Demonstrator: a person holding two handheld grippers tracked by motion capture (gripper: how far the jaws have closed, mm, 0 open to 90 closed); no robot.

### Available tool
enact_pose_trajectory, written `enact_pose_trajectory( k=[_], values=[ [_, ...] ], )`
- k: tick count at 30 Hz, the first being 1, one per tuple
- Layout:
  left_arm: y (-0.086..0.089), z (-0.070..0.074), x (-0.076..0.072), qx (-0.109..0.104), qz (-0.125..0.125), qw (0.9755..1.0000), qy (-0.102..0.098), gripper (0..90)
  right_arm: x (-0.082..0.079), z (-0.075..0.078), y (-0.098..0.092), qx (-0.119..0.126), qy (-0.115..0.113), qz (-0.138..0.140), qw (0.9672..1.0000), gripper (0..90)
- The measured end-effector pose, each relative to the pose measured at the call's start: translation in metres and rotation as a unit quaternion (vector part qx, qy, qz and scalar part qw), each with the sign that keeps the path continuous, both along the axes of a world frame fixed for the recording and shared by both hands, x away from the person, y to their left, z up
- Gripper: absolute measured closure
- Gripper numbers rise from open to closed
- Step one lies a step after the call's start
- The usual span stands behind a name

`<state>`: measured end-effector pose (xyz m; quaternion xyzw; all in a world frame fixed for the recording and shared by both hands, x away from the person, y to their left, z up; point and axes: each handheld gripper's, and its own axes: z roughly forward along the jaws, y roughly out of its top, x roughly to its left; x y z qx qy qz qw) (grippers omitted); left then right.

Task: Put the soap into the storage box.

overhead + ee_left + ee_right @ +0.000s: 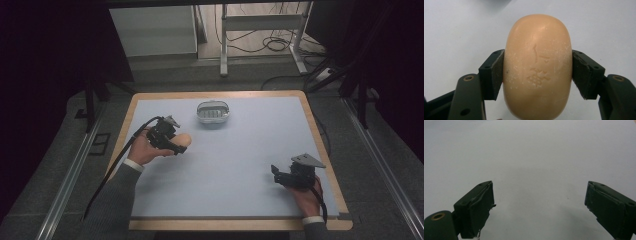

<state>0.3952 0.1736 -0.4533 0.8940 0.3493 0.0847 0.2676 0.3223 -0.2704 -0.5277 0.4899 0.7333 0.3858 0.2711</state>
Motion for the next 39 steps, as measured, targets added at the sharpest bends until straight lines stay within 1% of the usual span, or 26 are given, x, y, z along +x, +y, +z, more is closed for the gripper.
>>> enact_pose_trajectory(
  k=[6,8,11,21,23,30,32,34,38,39],
  values=[
    [0.0,0.001,0.005,0.001,0.003,1.0,0.002,32.6,0.0,0.0,0.0,0.0,0.001,0.001,1.0,8.9],
    [0.0,0.002,0.006,0.003,0.003,1.0,-0.002,32.7,0.0,0.0,0.0,0.0,0.001,0.001,1.0,8.9],
    [0.0,0.002,0.009,0.0,0.004,1.0,-0.002,32.6,0.0,0.0,0.0,0.001,0.001,-0.001,1.0,8.9],
    [-0.003,0.006,0.018,0.003,0.005,1.0,-0.002,32.7,0.0,0.0,0.0,0.001,0.001,-0.001,1.0,8.9],
    [-0.004,0.007,0.02,0.0,0.007,1.0,-0.002,32.7,0.0,0.0,0.0,0.001,0.001,-0.001,1.0,8.9],
    [-0.007,0.009,0.026,0.003,0.006,1.0,-0.005,32.6,0.0,0.0,0.0,0.001,0.001,-0.001,1.0,8.9],
    [-0.007,0.01,0.027,-0.001,0.006,1.0,-0.005,32.7,0.0,0.0,0.0,0.001,0.002,-0.001,1.0,8.9],
    [-0.008,0.011,0.029,0.002,0.007,1.0,-0.005,32.7,0.0,0.0,0.0,0.001,0.002,-0.001,1.0,8.9],
    [-0.009,0.011,0.032,-0.002,0.009,0.9999,-0.006,32.7,0.0,0.0,0.0,0.001,0.002,-0.001,1.0,8.9],
    [-0.009,0.011,0.033,0.0,0.007,1.0,-0.006,32.7,0.0,0.0,0.0,0.001,0.002,-0.001,1.0,8.9]
  ],
)
